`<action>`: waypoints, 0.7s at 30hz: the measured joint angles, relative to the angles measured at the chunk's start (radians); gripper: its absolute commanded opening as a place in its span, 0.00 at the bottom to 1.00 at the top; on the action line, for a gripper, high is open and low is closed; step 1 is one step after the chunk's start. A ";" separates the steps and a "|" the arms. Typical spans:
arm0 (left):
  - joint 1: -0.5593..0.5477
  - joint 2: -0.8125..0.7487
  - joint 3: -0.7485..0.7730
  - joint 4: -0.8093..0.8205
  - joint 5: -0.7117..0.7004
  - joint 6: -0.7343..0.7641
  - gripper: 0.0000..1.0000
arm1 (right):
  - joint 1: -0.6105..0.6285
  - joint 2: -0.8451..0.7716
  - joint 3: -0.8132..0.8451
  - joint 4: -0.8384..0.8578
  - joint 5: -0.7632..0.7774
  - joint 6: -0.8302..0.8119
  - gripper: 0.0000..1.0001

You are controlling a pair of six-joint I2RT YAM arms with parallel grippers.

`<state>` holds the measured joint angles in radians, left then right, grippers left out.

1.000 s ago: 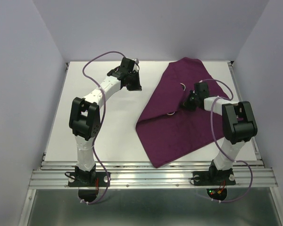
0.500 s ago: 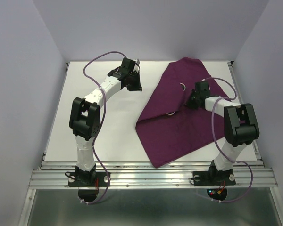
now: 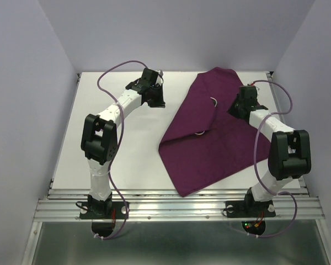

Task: Prepare the surgical pack
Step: Pack the surgical kit at the center of the board.

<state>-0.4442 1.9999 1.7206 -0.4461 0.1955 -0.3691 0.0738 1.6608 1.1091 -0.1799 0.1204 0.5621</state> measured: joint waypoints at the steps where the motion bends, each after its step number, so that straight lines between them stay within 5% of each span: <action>1: 0.000 0.000 -0.002 0.001 -0.002 0.001 0.13 | -0.001 0.000 0.001 -0.005 0.000 -0.002 0.24; 15: -0.020 -0.236 -0.268 0.004 -0.074 0.006 0.15 | 0.007 -0.074 -0.028 -0.053 -0.066 -0.017 0.31; 21: -0.018 -0.282 -0.293 -0.005 -0.108 0.012 0.15 | 0.214 -0.209 -0.107 -0.114 -0.072 -0.056 0.42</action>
<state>-0.4625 1.7176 1.4281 -0.4507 0.0872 -0.3569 0.2878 1.4513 1.0019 -0.2939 0.0479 0.5056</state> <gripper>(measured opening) 0.151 0.392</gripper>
